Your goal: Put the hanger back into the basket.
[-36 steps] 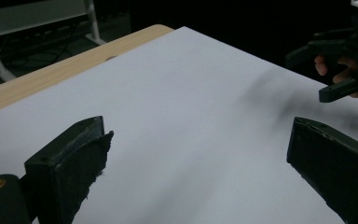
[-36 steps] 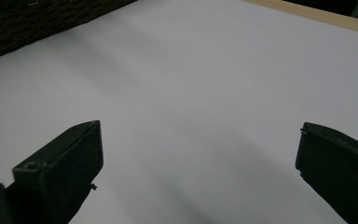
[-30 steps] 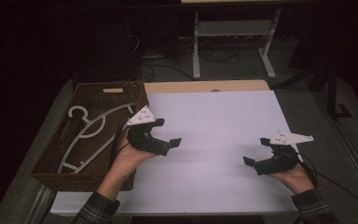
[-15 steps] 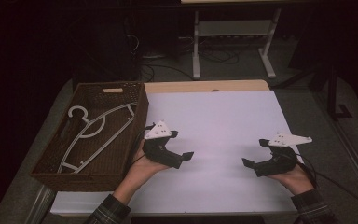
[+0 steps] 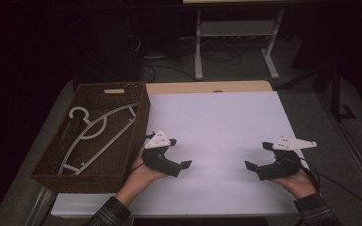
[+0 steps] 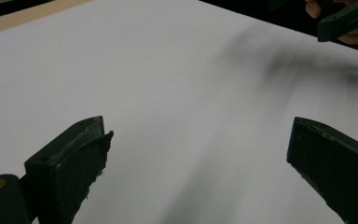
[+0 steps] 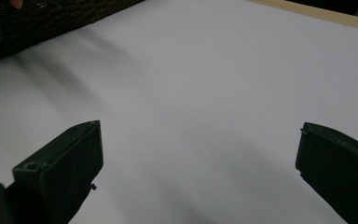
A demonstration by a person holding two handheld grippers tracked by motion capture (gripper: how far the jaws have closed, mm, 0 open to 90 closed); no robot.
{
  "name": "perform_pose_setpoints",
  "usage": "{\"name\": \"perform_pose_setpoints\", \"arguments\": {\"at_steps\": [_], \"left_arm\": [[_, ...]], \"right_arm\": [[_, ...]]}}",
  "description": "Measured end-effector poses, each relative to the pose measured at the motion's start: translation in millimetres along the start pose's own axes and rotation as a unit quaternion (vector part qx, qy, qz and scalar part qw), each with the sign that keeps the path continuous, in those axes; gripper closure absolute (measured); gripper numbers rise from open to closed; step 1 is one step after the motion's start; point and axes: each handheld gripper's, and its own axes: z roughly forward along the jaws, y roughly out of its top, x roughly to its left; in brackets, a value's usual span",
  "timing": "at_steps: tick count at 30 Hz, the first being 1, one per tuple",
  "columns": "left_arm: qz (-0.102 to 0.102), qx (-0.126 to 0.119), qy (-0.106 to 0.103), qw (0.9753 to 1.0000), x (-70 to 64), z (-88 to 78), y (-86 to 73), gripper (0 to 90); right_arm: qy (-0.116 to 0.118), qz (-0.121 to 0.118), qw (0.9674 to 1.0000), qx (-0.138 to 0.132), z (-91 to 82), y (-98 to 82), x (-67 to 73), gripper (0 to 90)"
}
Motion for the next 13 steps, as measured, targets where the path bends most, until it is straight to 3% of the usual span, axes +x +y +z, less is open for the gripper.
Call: {"name": "perform_pose_setpoints", "arguments": {"at_steps": [13], "left_arm": [[0.0,0.005,0.001,1.0,0.0,6.2,-3.9,5.1]], "right_arm": [[-0.002,0.0,1.0,0.001,-4.3,-9.8,2.2,0.3]]}}
